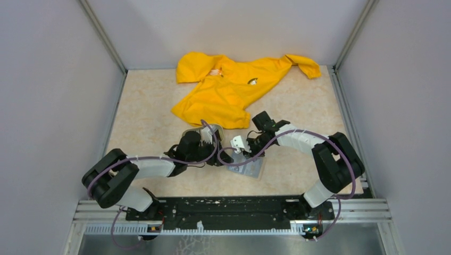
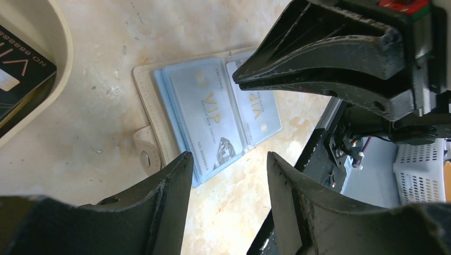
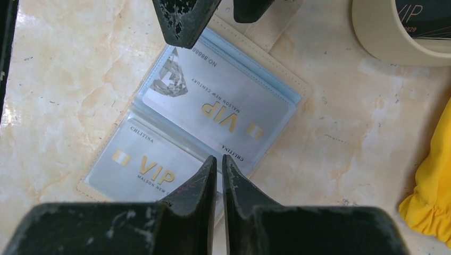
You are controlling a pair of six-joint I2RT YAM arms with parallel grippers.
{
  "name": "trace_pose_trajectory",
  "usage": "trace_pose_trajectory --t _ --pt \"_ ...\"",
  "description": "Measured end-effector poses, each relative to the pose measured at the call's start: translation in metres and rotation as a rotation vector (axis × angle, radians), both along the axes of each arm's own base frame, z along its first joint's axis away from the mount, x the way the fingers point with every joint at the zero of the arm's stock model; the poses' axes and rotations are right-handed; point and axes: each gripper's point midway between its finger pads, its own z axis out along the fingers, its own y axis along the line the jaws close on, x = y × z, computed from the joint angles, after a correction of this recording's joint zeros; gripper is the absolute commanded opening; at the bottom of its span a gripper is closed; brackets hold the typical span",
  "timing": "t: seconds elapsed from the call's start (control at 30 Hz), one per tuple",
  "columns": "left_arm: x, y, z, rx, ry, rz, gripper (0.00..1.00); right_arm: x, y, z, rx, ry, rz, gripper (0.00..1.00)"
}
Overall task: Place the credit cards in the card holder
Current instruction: Turn over the card slot in the card holder.
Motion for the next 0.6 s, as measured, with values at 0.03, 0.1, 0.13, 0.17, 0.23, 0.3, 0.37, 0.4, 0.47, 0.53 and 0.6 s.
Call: trace_pose_trajectory --t 0.03,0.1,0.13,0.17,0.23,0.3,0.37,0.4,0.47,0.53,0.6 --pt "0.0 0.0 0.002 -0.003 -0.005 0.004 0.6 0.0 0.0 0.0 0.0 0.0 0.0 0.09" --pt "0.001 0.0 0.004 -0.009 -0.008 0.006 0.6 0.0 0.0 0.0 0.0 0.0 0.0 0.09" --pt "0.0 0.0 0.004 -0.01 -0.004 0.007 0.59 0.0 0.0 0.0 0.0 0.0 0.0 0.09" --pt "-0.001 0.001 0.003 -0.01 0.004 0.009 0.59 0.0 0.0 0.0 0.0 0.0 0.0 0.09" --pt "-0.002 0.001 0.001 -0.011 0.021 0.013 0.58 0.0 0.0 0.0 0.0 0.0 0.0 0.08" --pt "-0.004 0.0 -0.001 -0.012 0.036 0.015 0.57 0.0 0.0 0.0 0.001 0.001 0.0 0.08" --pt "-0.006 -0.002 -0.004 -0.01 0.051 0.014 0.57 0.0 0.0 0.0 0.002 0.002 0.001 0.07" --pt "-0.007 -0.002 -0.007 -0.006 0.06 0.013 0.57 0.0 0.0 0.0 0.003 0.003 0.001 0.07" --pt "-0.009 -0.003 -0.011 0.001 0.075 0.011 0.56 0.0 0.001 0.0 0.005 0.001 0.0 0.06" --pt "-0.01 -0.003 -0.016 0.01 0.091 0.012 0.56 0.001 0.002 0.0 0.009 -0.004 0.0 0.06" --pt "-0.011 -0.003 -0.021 0.018 0.103 0.012 0.56 0.0 0.002 -0.001 0.009 -0.003 0.003 0.05"
